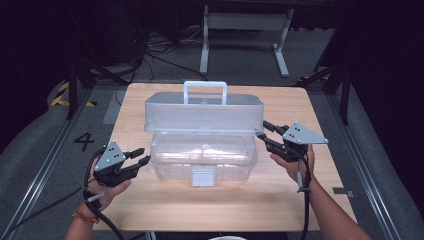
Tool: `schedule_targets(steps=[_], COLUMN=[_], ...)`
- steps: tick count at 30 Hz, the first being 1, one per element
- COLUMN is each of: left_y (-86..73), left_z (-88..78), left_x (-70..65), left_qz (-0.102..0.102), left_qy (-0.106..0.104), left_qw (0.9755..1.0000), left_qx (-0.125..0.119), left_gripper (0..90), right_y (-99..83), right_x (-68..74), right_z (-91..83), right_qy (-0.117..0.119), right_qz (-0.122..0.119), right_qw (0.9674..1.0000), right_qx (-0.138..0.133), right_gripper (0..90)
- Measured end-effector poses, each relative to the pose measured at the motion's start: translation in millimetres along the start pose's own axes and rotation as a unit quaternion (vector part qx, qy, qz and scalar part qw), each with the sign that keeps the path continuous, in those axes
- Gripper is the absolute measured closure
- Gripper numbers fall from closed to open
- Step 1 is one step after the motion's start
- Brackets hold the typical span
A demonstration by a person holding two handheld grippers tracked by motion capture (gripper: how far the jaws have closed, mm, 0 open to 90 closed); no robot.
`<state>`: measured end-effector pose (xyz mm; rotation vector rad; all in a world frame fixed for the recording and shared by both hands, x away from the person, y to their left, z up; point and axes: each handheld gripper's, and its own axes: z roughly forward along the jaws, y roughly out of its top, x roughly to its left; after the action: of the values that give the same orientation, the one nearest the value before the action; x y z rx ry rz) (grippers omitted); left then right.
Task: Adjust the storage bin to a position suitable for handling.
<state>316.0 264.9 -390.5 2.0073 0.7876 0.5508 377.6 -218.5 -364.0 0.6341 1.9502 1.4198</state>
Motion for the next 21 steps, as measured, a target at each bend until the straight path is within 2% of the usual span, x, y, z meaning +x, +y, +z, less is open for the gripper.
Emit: schedule_targets(steps=[4, 6, 13, 14, 15, 21], left_y=[-8.1, -13.3, -34.2, -38.3, -40.8, -64.0], left_z=[0.5, 2.0, 13.2, 15.0, 16.2, 26.4], left_x=[1.3, 1.8, 2.6, 3.6, 4.2, 11.8], left_qz=[-0.015, -0.027, -0.021, -0.009, -0.007, -0.039], left_qy=[0.002, 0.003, 0.005, 0.011, 0.013, 0.0], left_qw=[0.9999, 0.9996, 0.9977, 0.997, 0.9965, 0.993], left_qx=[0.004, 0.011, 0.064, 0.076, 0.082, 0.111], left_gripper=[52.7, 49.1, 43.1, 42.4, 41.8, 40.3], right_y=[1.7, 3.1, 8.3, 9.8, 11.3, 17.9], right_x=[-0.4, 0.3, 0.8, 0.5, 0.1, -3.5], right_z=[3.3, 5.2, 13.0, 14.8, 16.0, 21.3], right_qy=[-0.015, -0.027, -0.059, -0.066, -0.068, -0.087], right_qz=[0.01, 0.006, 0.002, 0.0, 0.002, 0.009], right_qw=[0.9998, 0.9995, 0.998, 0.9975, 0.9974, 0.9957], right_qx=[-0.012, -0.016, -0.024, -0.023, -0.023, -0.031], right_gripper=[64.0, 64.3, 64.2, 64.9, 64.6, 67.6])
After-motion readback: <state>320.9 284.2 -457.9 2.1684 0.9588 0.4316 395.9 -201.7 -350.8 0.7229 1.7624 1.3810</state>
